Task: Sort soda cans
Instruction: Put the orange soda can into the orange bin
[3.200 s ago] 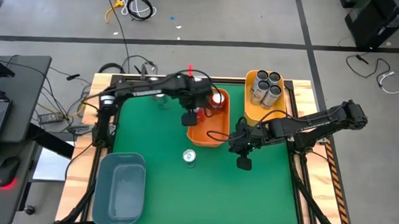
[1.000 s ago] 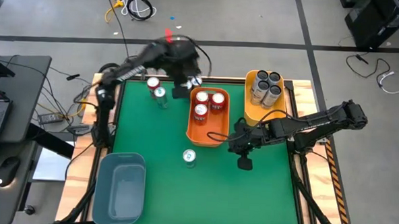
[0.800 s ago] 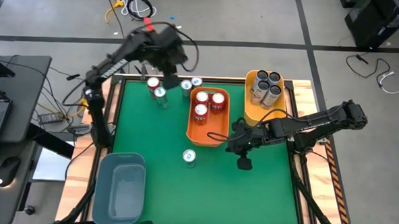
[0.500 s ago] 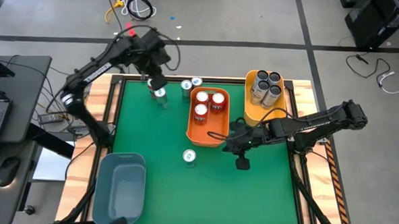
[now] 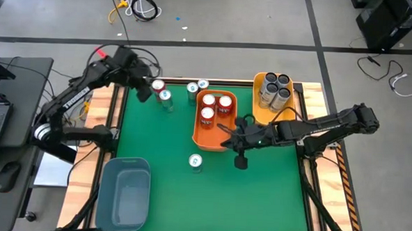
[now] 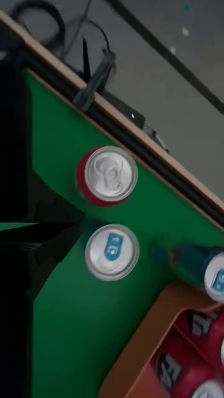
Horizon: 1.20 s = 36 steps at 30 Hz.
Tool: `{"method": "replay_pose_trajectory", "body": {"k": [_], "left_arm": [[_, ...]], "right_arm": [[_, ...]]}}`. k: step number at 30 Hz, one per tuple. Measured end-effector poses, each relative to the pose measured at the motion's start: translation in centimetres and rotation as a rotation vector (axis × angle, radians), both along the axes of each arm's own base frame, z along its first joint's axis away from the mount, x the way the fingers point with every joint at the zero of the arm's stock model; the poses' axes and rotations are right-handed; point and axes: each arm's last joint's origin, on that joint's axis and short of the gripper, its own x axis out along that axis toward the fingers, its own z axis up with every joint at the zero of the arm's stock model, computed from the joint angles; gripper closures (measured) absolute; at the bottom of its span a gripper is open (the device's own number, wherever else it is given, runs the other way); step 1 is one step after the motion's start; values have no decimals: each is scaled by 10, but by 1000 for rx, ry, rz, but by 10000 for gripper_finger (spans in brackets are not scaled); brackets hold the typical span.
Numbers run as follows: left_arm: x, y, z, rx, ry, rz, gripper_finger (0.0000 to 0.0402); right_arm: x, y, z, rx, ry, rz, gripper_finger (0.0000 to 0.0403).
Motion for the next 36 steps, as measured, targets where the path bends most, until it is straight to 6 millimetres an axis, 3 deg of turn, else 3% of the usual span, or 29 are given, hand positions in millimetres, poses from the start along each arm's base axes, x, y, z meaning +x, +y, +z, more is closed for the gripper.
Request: {"method": "replay_pose_trajectory", "body": {"k": [5,11,17,25,30,36], "left_arm": [[-8,-2,-1,1,-24,-28,400],[-7,0,0,-23,-53,66,397],[-9,-1,-1,-8,-12,80,373],[-4,6,-8,-51,6,98,272],[6,22,-22,-93,34,149,193],[21,42,-40,-125,36,181,133]], "right_arm": [[5,-10,6,11,-77,-38,402],[8,-20,10,1,-117,-64,400],[8,-23,10,-29,-120,-56,401],[7,-23,2,-26,-109,-49,394],[4,-23,-12,-12,-98,-38,394],[2,-22,-19,8,-96,-39,391]]}}
